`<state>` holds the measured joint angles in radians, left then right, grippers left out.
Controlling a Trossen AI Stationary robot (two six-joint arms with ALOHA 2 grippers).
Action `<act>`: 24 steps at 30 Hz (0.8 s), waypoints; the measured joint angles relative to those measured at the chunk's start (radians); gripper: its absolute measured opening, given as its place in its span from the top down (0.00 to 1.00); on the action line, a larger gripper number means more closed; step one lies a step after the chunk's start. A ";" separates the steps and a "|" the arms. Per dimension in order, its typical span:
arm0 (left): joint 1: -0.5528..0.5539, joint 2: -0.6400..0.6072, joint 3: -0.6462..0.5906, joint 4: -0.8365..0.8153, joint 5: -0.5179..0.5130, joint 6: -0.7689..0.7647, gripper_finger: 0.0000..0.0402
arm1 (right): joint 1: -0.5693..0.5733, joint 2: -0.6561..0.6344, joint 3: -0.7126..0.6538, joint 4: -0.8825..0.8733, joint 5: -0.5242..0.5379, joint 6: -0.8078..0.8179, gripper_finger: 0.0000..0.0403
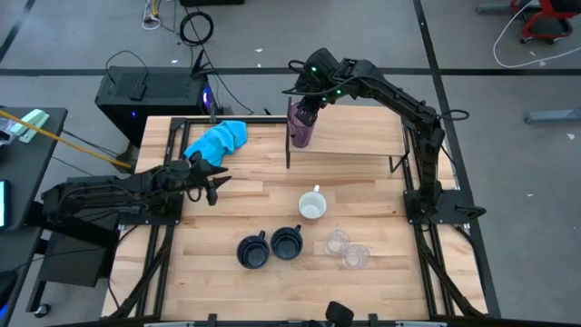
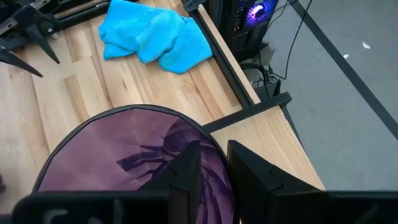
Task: Stack small to large cups/mugs on shelf
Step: Put the violet cup on the shelf
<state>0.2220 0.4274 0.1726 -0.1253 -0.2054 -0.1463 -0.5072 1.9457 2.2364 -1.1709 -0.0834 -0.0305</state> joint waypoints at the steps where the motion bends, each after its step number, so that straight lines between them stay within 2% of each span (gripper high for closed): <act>1: 0.000 0.000 0.000 0.000 0.000 0.000 0.61 | 0.000 0.000 0.000 0.000 0.000 0.000 0.78; 24: 0.000 0.000 0.000 -0.001 0.000 0.000 0.62 | 0.013 -0.001 0.014 0.000 -0.002 -0.006 0.78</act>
<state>0.2222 0.4274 0.1726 -0.1261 -0.2052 -0.1464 -0.4942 1.9450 2.2509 -1.1709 -0.0856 -0.0360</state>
